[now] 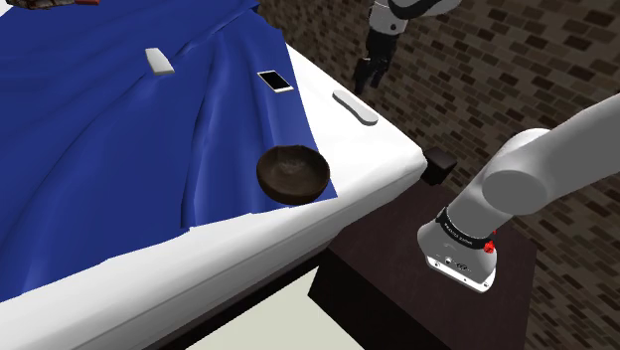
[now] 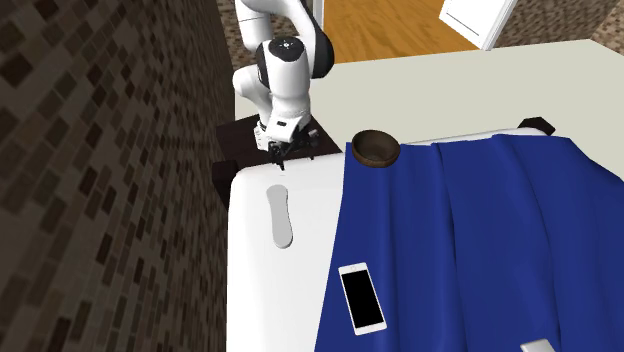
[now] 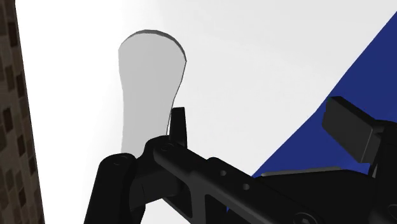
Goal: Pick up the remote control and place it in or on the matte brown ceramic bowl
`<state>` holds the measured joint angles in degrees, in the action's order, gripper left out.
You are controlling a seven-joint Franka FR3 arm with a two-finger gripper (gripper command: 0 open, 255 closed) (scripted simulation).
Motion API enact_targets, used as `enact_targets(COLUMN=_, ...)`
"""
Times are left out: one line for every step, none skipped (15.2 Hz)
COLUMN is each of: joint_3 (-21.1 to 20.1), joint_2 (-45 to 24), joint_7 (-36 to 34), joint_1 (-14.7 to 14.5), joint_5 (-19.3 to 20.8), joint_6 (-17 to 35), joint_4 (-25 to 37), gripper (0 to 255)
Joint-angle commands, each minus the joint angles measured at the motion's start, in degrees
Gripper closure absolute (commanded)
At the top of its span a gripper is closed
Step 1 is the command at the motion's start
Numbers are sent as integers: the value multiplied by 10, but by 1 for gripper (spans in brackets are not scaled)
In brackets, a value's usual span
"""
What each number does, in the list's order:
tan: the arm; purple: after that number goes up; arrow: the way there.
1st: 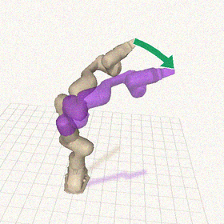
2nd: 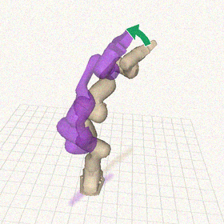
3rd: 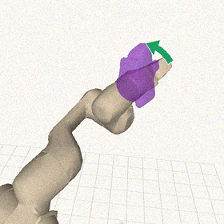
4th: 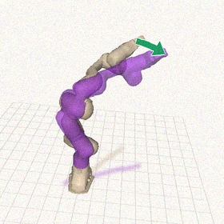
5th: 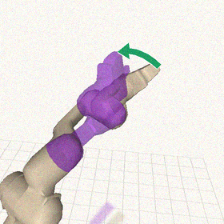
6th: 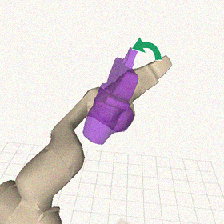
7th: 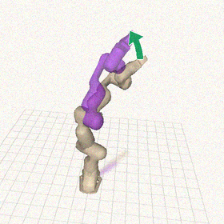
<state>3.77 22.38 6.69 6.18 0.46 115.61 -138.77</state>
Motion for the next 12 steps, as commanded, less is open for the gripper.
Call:
enact_targets(joint_3=12, joint_2=-43, joint_7=3, joint_1=9, joint_5=2, joint_6=27, joint_4=17, gripper=0)
enact_targets(joint_3=17, joint_2=-62, joint_7=4, joint_1=14, joint_5=2, joint_6=39, joint_4=24, gripper=0)
enact_targets(joint_3=22, joint_2=-81, joint_7=5, joint_1=18, joint_5=2, joint_6=51, joint_4=31, gripper=0)
enact_targets(joint_3=27, joint_2=-99, joint_7=6, joint_1=22, joint_5=1, joint_6=62, joint_4=39, gripper=0)
enact_targets(joint_3=32, joint_2=-118, joint_7=8, joint_1=25, joint_5=-1, joint_6=73, joint_4=47, gripper=0)
enact_targets(joint_3=37, joint_2=-137, joint_7=10, joint_1=29, joint_5=-2, joint_6=83, joint_4=56, gripper=0)
enact_targets(joint_3=42, joint_2=-156, joint_7=12, joint_1=33, joint_5=-4, joint_6=93, joint_4=65, gripper=0)
enact_targets(joint_3=47, joint_2=-175, joint_7=14, joint_1=37, joint_5=-7, joint_6=103, joint_4=75, gripper=0)
enact_targets(joint_3=52, joint_2=-194, joint_7=16, joint_1=41, joint_5=-10, joint_6=111, joint_4=85, gripper=0)
enact_targets(joint_3=54, joint_2=-202, joint_7=17, joint_1=42, joint_5=-12, joint_6=115, joint_4=90, gripper=0)
enact_targets(joint_3=54, joint_2=-206, joint_7=18, joint_1=42, joint_5=-13, joint_6=123, joint_4=86, gripper=0)
enact_targets(joint_3=54, joint_2=-211, joint_7=18, joint_1=42, joint_5=-14, joint_6=130, joint_4=82, gripper=0)
